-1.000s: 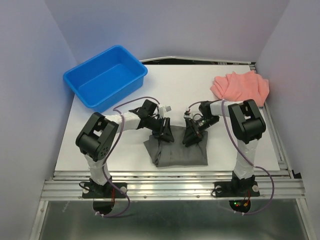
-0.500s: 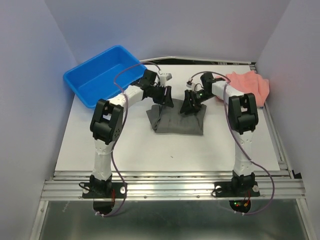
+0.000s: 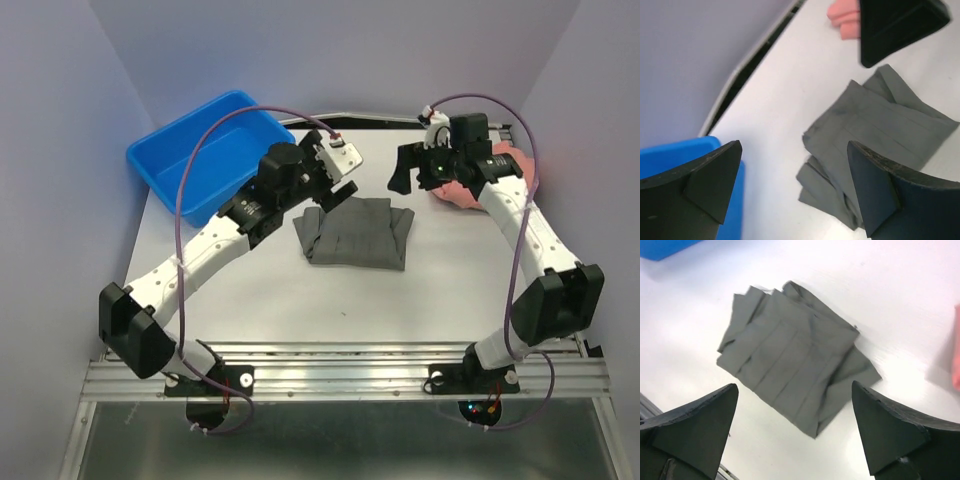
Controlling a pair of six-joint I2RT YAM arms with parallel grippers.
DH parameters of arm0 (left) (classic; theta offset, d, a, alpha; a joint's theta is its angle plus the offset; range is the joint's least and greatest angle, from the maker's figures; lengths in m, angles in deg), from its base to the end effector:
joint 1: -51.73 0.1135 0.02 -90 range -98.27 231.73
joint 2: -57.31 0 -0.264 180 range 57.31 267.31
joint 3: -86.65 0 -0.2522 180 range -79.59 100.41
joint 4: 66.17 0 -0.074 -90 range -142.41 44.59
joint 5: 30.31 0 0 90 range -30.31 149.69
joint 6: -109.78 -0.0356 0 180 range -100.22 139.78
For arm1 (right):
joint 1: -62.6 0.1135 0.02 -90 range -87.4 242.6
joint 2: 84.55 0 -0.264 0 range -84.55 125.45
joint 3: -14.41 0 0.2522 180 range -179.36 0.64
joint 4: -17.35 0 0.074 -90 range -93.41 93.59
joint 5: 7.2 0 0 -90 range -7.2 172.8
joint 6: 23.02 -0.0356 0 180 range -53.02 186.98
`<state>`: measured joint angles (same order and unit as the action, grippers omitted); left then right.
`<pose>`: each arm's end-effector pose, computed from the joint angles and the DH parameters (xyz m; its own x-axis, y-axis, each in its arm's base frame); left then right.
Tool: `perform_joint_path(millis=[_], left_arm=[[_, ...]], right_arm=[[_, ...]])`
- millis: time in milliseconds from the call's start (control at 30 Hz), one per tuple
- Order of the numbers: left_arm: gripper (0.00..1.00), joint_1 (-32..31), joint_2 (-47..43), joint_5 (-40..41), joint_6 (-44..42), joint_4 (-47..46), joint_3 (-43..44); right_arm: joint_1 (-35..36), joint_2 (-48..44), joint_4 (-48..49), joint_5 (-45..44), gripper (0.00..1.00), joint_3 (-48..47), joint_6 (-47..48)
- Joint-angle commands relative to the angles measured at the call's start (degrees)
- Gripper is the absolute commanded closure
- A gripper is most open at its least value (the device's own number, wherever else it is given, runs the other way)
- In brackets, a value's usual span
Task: Fold and stack the skirts
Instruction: Neatly place the folded skirt to the corner
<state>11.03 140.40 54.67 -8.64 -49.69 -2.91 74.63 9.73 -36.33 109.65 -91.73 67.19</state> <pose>0.2606 -0.2283 0.3905 0.2345 0.4236 -0.8749 0.6862 0.5654 0.4577 0.3540 0.0919 0.3581 -0.6503 -0.1419 -0.7463 -0.5175 0.8019 0.2984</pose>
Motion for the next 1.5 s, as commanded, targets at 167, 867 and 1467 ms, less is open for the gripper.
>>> perform_joint_path(millis=[167, 867, 1467], left_arm=[[0.02, -6.0, 5.3, -4.5, -18.3, 1.3, -5.3], [0.28, -16.2, 24.1, -8.4, -37.0, 4.2, -4.8], [0.92, -13.7, 29.1, -5.4, -26.6, 1.3, -2.2]], right_arm=[[-5.4, -2.1, -0.1, 2.0, 0.00, 16.9, -8.6], [-10.2, 0.1, 15.3, 9.2, 0.00, 37.7, -26.6], [-10.2, 2.3, 23.7, 10.0, 0.00, 44.1, -22.5]])
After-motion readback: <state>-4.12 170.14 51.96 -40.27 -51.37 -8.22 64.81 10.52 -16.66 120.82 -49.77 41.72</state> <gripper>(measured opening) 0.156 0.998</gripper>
